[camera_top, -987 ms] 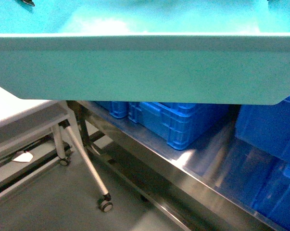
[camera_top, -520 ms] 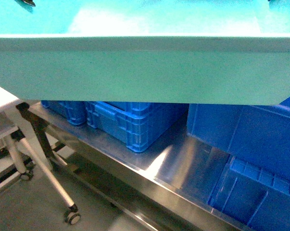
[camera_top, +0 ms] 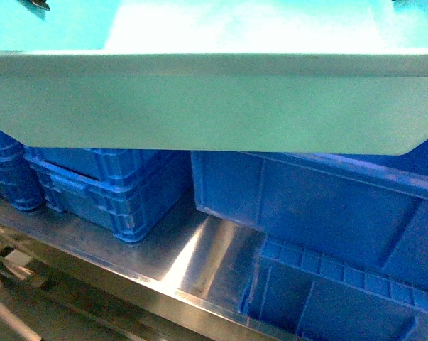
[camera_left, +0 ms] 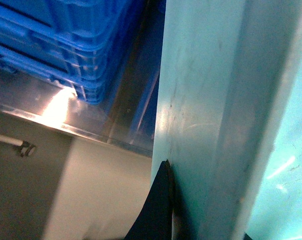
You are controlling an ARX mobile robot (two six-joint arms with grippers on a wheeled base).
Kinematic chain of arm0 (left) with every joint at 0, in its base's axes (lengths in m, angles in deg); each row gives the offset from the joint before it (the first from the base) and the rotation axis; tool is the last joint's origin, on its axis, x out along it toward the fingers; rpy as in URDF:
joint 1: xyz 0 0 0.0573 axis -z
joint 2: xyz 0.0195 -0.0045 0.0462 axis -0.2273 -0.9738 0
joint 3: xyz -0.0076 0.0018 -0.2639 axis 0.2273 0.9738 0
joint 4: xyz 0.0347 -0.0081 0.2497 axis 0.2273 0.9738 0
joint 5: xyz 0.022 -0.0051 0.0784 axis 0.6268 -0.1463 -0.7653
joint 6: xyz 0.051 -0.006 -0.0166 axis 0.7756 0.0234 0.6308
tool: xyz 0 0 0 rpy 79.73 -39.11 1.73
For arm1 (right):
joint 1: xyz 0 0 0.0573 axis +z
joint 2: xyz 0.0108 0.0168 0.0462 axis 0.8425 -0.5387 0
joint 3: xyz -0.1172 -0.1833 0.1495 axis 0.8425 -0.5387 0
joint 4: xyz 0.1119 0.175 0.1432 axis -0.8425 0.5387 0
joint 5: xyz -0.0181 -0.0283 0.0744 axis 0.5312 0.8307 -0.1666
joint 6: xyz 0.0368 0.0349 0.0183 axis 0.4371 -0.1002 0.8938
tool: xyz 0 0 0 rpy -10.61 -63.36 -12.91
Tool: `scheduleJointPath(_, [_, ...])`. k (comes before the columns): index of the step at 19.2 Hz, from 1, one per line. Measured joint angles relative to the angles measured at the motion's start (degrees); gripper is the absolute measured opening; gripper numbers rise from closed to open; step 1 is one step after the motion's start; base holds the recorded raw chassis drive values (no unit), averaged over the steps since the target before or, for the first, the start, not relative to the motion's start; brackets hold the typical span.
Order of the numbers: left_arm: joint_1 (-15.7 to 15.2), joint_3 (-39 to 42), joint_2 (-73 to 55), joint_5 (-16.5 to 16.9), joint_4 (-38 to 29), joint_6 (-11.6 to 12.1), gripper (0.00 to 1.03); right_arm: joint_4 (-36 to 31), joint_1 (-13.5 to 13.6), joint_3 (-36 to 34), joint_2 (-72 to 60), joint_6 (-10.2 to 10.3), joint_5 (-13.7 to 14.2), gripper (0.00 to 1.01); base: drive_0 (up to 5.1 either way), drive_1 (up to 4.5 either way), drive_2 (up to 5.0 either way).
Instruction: Stack blue boxes stably on right
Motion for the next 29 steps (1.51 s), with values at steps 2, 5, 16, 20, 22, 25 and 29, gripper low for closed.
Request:
scheduleJointPath(2, [0.02, 0.00, 0.00, -0.02, -0.09, 0.00, 0.02, 0.07, -0.04, 0.00, 0.00, 0.00, 0.00, 0.02, 3.0, -5.54, -2.4])
scheduleJointPath(5, [0.00, 0.00, 0.00, 0.00, 0.02, 0.00, 0.02, 0.07, -0.04, 0.00, 0.00, 0.00, -0.02, 0.02, 1.4, -4.10, -2.0])
scheduleJointPath(16, [0.48, 0.00, 0.31, 0.37, -0.24, -0.02, 0.02, 0.26, -0.42, 0.00, 0.79, -0.02, 0.20, 0.02, -1.2, 0.02, -2.3])
scheduleJointPath(20, [0.48, 0.00, 0.31, 0.28, 0.00, 0.00, 0.02, 0.22, -0.42, 0.00, 0.33, -0.02, 0.15, 0.02, 0.1, 4.44, -4.2])
scheduleJointPath(22, [0.48, 0.00, 0.31, 0.28, 0.07, -0.02, 0.02, 0.26, -0.42, 0.00, 0.33, -0.02, 0.15, 0.02, -0.1, 4.27, -4.4])
scheduleJointPath(25, [0.48, 0.00, 0.20, 0.28, 0.11, -0.02, 0.02, 0.33, -0.42, 0.00, 0.26, -0.02, 0.13, 0.02, 0.0, 4.27, -4.4])
scheduleJointPath(29, [0.48, 0.00, 0.20, 0.15, -0.13, -0.02, 0.02, 0.15, -0.42, 0.00, 0.26, -0.02, 0.13, 0.02, 0.0, 3.66, -3.7])
